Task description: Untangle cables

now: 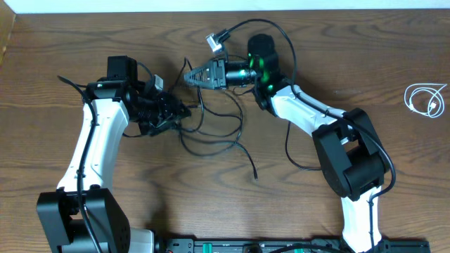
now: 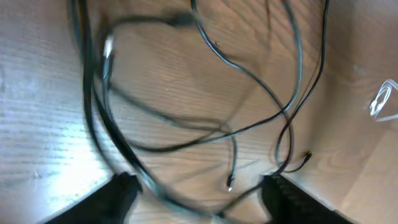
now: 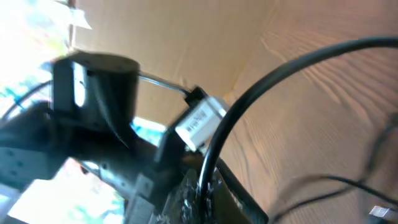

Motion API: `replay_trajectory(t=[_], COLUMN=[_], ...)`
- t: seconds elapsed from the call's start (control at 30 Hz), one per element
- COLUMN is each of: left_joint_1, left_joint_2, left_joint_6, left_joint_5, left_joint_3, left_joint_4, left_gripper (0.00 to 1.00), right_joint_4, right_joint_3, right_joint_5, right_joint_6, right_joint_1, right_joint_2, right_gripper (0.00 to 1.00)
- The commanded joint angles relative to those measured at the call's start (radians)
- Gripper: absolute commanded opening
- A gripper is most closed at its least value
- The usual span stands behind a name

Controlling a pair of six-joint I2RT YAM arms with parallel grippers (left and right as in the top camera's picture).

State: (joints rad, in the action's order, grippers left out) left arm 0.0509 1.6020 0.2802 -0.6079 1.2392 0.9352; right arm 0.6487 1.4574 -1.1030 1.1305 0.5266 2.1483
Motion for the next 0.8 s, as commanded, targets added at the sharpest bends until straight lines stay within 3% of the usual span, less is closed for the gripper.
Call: replay_trajectory(t=[0.0,0.37,0.57,0.77], left_joint_1=[0.002,0.002,0.002,-0.007], left_joint_2=[0.006,0.006,0.006,0.017], left_joint_6=[-0.018,-0.01,0.039,0.031], left_joint_5=[-0.007,0.107,0.24,0.247], left_joint_3=[0.01,0.009,0.008,0.008], left_joint_4=[-0.001,-0.025,-0.032,-0.047], left_gripper=[0.79,0.82,0.82,0.81], right_joint_4=[0.051,0.09,0.222,0.412], right_joint_3=[0.007,0.007,0.007,0.007], right_joint_5=[-0.003,-0.06,-0.088,-0.123], right_joint_6=[0.084,0.26,0.355,0.435], right_joint_1=[-0.006,-0.056,-0.105,-0.134], right_joint_2=[-0.005,-0.005,-0.005,-0.005], right_gripper=[0.01,0.01,0.01,0.01])
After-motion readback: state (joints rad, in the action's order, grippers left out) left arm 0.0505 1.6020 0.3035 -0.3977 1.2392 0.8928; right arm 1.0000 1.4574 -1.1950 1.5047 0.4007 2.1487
